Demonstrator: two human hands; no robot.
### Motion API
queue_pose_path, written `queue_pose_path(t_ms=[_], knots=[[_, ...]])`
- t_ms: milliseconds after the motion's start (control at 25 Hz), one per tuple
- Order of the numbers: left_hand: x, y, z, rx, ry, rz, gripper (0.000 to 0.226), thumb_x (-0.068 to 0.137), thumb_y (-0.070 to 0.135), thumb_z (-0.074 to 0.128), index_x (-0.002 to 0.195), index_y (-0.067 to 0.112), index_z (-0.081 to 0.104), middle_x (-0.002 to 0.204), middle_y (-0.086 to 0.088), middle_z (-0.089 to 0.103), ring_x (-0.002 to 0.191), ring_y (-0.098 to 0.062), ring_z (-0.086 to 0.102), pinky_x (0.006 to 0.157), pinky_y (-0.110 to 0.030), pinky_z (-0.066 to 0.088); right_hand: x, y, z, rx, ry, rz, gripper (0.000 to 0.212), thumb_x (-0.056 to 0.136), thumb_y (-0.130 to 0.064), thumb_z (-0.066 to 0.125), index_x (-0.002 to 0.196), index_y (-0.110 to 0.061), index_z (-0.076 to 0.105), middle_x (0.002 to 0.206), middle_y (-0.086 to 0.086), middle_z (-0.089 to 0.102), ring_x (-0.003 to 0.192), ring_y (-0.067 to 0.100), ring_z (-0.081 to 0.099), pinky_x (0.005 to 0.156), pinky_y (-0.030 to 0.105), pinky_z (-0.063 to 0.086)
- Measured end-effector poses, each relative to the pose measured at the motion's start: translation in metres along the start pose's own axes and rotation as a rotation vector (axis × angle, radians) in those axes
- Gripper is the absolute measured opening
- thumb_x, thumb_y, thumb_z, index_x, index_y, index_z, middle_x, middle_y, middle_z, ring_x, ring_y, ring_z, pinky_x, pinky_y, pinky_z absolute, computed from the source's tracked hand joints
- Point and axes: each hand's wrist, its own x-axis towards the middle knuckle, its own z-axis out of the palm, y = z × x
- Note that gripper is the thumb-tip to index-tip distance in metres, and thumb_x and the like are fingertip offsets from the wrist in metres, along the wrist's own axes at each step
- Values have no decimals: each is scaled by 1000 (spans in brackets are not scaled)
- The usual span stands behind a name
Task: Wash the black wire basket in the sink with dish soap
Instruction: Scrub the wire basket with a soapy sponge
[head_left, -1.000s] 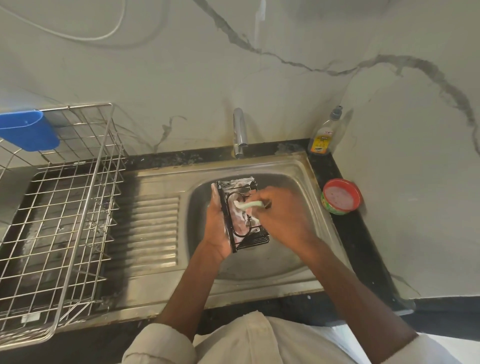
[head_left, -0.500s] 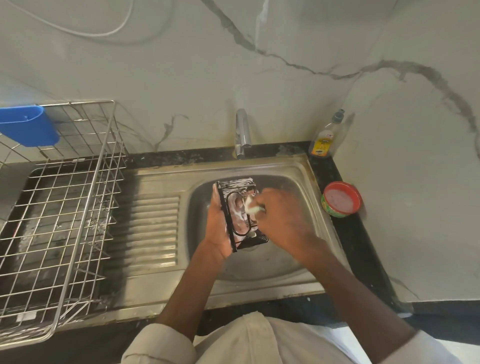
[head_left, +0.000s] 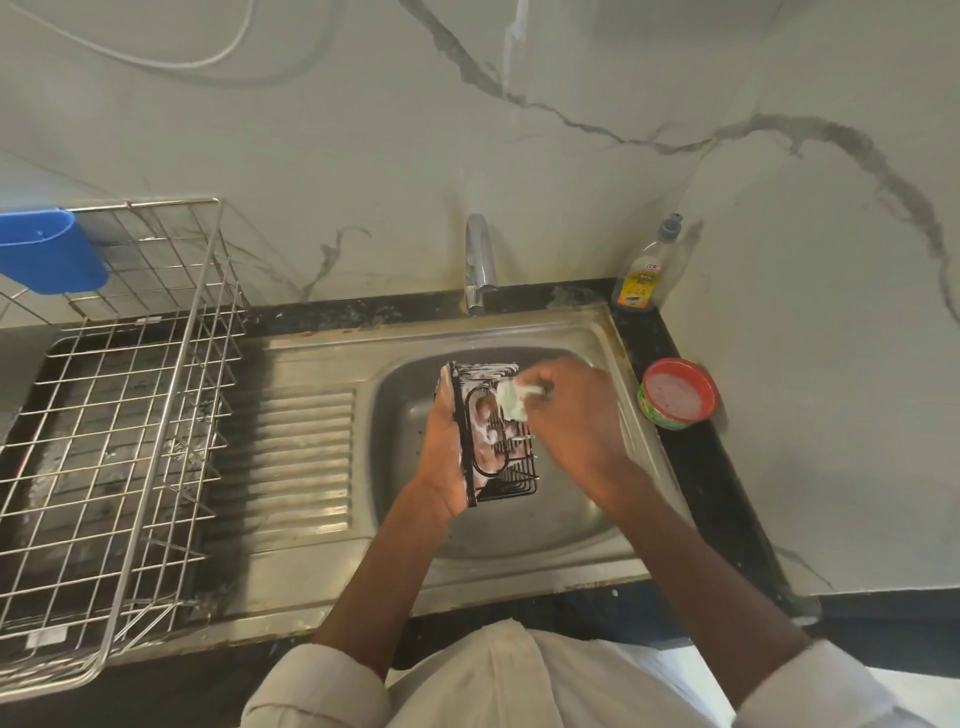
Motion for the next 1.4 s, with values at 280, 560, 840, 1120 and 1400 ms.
queue_pose_path(t_ms=[280,560,840,1120,1400], knots=[[-7,-3,14,28,-11,-44,86,105,75,24,83,17,83,85,-3,77,71,-16,74,61,-25,59,20,-6,-12,-46,-50,14,25,85,-4,74,100,-22,82,102,-4,79,80,3,65,63,9,40],[-7,-1,15,27,-9,-5,67,99,79,44,113,22,75,91,5,70,65,-6,66,46,-15,42,-15,-17,-1,-6,-33,-125,30,83,4,71,94,-22,81,91,-15,71,72,-5,60,64,0,39],[-17,1,26,26,74,-11,47,112,47,39,92,13,65,69,4,60,56,-11,61,48,-25,56,5,-40,-12,536,-108,138,24,92,-1,71,111,-14,79,103,5,78,76,19,78,64,23,63],[-7,-1,20,-83,56,51,57,103,67,50,108,14,70,87,-2,59,59,-12,58,47,-21,46,-10,-34,-7,-4,55,-114,30,92,-4,68,112,-24,79,102,-11,64,80,5,62,67,10,46],[-4,0,13,-92,75,77,68,107,66,40,112,11,80,104,-13,77,83,-23,76,72,-34,62,-14,-33,-3,155,7,27,29,85,-11,74,108,-28,81,100,-11,77,83,2,70,70,14,54]])
